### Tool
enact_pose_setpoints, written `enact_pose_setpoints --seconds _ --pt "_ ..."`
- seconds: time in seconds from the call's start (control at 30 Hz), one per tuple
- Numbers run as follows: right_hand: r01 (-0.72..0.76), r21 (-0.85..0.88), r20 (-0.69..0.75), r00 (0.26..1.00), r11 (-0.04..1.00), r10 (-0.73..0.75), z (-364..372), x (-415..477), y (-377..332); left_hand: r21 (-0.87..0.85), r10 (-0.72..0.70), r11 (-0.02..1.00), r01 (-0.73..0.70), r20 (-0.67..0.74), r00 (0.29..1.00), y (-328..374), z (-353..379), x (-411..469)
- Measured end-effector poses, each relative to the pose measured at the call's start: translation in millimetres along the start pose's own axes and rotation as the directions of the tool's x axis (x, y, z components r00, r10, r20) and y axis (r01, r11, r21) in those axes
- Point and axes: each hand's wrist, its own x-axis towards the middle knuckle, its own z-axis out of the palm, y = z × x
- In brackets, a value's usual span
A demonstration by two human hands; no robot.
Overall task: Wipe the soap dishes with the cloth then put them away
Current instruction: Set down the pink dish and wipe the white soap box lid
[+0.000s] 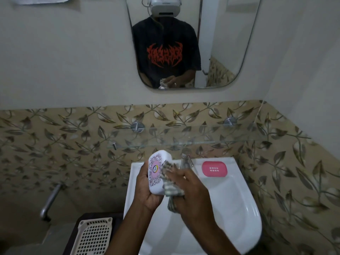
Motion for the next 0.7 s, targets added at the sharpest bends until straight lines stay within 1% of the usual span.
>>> enact_pose_setpoints --seconds 0.07,0.1,0.13,0.17,0.2,0.23,0.27,0.3,0.33,0.4,0.43,0.5,0.57,0.6,0.67,0.7 --pt "0.055 -0.007 0.039 0.998 0.998 -0.054 3 -13 -5 -0.046 -0.072 0.996 0.072 0.004 0.997 5 -13 2" --pt "0.061 0.007 0.033 0.998 0.998 -0.062 3 -12 -4 -0.042 -0.091 0.995 0.092 0.010 0.996 4 -11 0" --pt "0.050 0.039 0.012 0.999 0.998 -0.050 2 -6 0 -0.053 -0.117 0.991 0.120 0.051 0.992 2 -6 -1" --pt "0.020 0.074 -0.009 1.000 0.997 -0.019 0 3 4 -0.044 -0.101 0.993 0.105 0.100 0.990 -2 -5 -4" --pt "-0.020 0.086 -0.022 1.000 0.996 0.022 -3 16 7 0.014 -0.035 0.999 0.034 0.118 0.992 -7 -2 -3" --pt "-0.062 0.073 -0.018 0.998 0.995 0.063 -7 29 9 0.107 0.026 0.994 -0.031 0.043 0.999 -11 4 -4" --pt "-0.088 0.045 -0.002 0.996 0.995 0.088 -10 41 11 0.186 0.065 0.981 -0.060 -0.024 0.998 -16 6 -3" --pt "-0.100 0.024 0.024 0.995 0.995 0.100 -13 50 12 0.218 0.083 0.974 -0.067 -0.066 0.994 -19 9 -5" --pt "-0.095 0.012 0.046 0.994 0.995 0.094 -15 55 12 0.189 0.072 0.980 -0.060 -0.059 0.996 -21 12 -6" --pt "-0.074 0.019 0.056 0.996 0.997 0.073 -18 55 13 0.207 0.050 0.978 -0.030 -0.093 0.994 -20 13 -4" --pt "-0.068 0.026 0.054 0.996 0.997 0.067 -17 52 14 0.208 0.071 0.977 -0.046 -0.114 0.991 -17 12 -1" --pt "-0.038 0.004 0.039 0.999 0.999 0.038 -12 44 18 0.265 0.099 0.963 -0.053 -0.166 0.981 -15 10 6" --pt "-0.016 -0.026 0.039 0.999 1.000 0.017 -6 38 19 0.310 0.060 0.951 0.001 -0.189 0.980 -15 17 5" --pt "-0.004 -0.033 0.043 0.999 0.999 0.006 -4 36 18 0.324 0.047 0.946 0.009 -0.166 0.985 -15 19 5" --pt "0.031 -0.036 0.086 0.996 0.999 -0.028 -4 32 13 0.320 0.066 0.947 -0.018 -0.140 0.988 -14 17 7" --pt "0.066 -0.056 0.093 0.994 0.996 -0.060 -4 27 12 0.261 0.062 0.965 -0.024 -0.140 0.988 -12 15 8"
